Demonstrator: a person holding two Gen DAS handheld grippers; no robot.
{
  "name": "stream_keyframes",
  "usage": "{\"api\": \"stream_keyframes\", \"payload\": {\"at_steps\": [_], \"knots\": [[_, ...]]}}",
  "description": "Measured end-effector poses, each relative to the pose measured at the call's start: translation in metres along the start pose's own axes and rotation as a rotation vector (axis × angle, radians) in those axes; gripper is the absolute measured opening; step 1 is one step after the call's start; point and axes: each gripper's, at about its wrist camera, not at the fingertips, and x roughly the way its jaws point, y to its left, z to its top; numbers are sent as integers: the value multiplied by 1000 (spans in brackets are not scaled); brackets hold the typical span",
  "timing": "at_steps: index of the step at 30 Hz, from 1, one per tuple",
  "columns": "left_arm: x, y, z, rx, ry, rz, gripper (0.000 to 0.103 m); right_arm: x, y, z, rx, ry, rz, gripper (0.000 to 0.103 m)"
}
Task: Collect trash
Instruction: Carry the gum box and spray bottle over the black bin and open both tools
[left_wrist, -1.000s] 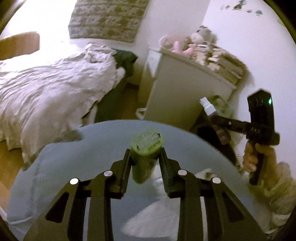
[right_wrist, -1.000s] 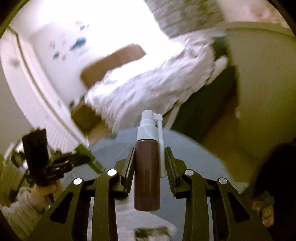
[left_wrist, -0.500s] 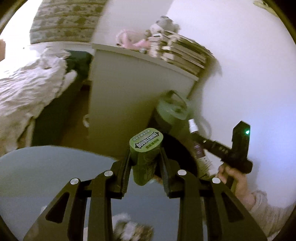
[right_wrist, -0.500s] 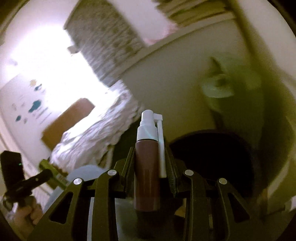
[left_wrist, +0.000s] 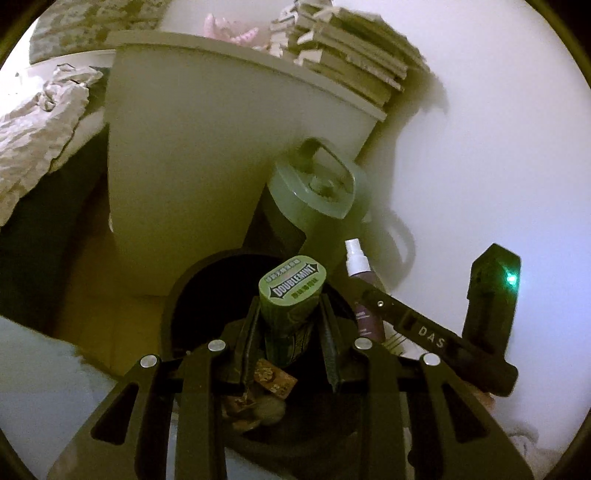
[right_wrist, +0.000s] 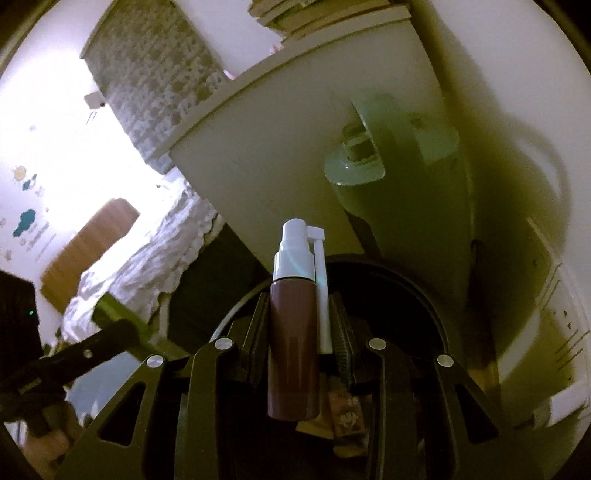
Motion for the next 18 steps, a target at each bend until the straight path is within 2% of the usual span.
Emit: {"api": "stream_keyframes", "payload": {"at_steps": [10,18], "knots": [[21,8,-5,-22,40,44,30,8,0,-3,33,31,18,32],[31,8,-4,-28,58,35,30,11,2,-3,46,46,21,32]]}}
